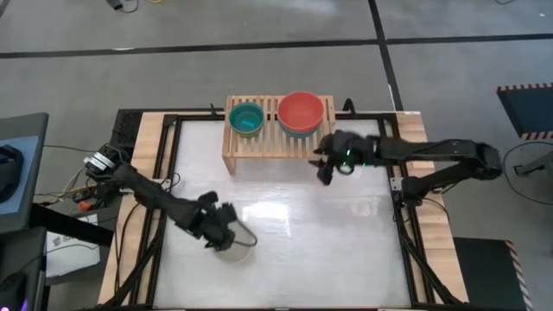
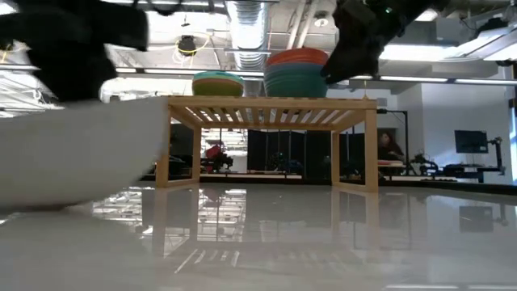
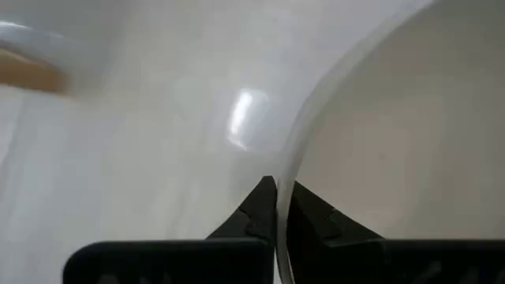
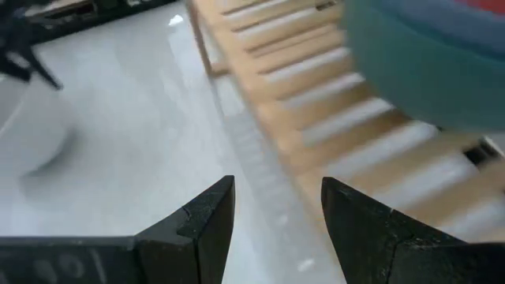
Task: Place and stack bowls onto a shelf
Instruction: Stack the white bowl on top of the orange bowl
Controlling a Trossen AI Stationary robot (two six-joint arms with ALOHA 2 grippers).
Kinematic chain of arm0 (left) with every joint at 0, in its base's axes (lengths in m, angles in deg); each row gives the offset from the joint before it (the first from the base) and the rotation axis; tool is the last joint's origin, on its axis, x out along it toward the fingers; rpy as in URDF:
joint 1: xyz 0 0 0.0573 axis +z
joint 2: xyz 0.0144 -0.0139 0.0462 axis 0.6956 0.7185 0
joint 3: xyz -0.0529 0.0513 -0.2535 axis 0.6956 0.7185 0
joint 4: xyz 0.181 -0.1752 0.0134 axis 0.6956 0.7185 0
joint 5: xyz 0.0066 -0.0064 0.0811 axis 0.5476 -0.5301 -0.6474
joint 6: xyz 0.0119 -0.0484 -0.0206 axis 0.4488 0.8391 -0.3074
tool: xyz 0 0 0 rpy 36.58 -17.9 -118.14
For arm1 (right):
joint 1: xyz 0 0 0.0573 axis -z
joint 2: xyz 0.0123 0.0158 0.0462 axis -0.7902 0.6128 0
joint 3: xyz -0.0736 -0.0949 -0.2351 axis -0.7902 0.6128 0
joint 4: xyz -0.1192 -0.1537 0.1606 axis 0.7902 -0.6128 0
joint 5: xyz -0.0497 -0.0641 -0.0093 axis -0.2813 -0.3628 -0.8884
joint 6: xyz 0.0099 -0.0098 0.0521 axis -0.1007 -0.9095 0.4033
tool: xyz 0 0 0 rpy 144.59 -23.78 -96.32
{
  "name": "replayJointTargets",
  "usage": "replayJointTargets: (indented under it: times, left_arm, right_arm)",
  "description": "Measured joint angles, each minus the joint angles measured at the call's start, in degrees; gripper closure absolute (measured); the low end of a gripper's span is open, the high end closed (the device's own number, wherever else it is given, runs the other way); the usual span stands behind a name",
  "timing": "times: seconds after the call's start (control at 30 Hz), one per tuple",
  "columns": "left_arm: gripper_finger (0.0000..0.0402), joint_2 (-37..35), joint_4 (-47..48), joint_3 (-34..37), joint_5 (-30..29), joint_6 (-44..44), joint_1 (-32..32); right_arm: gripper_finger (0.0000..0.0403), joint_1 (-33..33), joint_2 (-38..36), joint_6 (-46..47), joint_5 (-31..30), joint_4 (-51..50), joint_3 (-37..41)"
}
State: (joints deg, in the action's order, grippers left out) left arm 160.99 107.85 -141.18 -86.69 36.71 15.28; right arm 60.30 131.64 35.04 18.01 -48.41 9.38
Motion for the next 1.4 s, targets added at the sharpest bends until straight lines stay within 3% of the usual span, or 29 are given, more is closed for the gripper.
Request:
replayJointTargets:
  times: [0.23, 0.47, 0.73, 0.97, 1.17, 1.4]
  left_arm:
    - [0.0402, 0.15, -13.46, -0.17, -13.63, -2.13, 5.69]
    - [0.0401, 0.2, -26.08, -0.18, -28.35, -6.65, 8.6]
    - [0.0402, 3.03, -33.82, -0.2, -33.19, -12.29, 11.59]
    - [0.0401, 5.36, -35.52, -0.55, -34.42, -13.65, 12.88]
    - [0.0401, 5.9, -36.88, -0.77, -35.88, -13.42, 13.55]
    - [0.0401, 5.97, -40.0, -0.77, -38.12, -13.93, 13.52]
  right_arm:
    - [0.0188, -13.66, 6.2, 0.17, -13.62, 7.42, 0.27]
    - [0.0188, -20.65, 10.72, -2.53, -15.12, 17.09, 0.23]
    - [0.0188, -21.23, 13.01, -8.66, -16.25, 19.89, 0.23]
    - [0.0188, -22.55, 11.42, -15.35, -28.23, 23.13, 0.1]
    - [0.0188, -24.26, 10.34, -15.99, -27.05, 23.09, 0.24]
    - [0.0188, -25.37, 14.13, -16.14, -26.9, 23.43, 0.21]
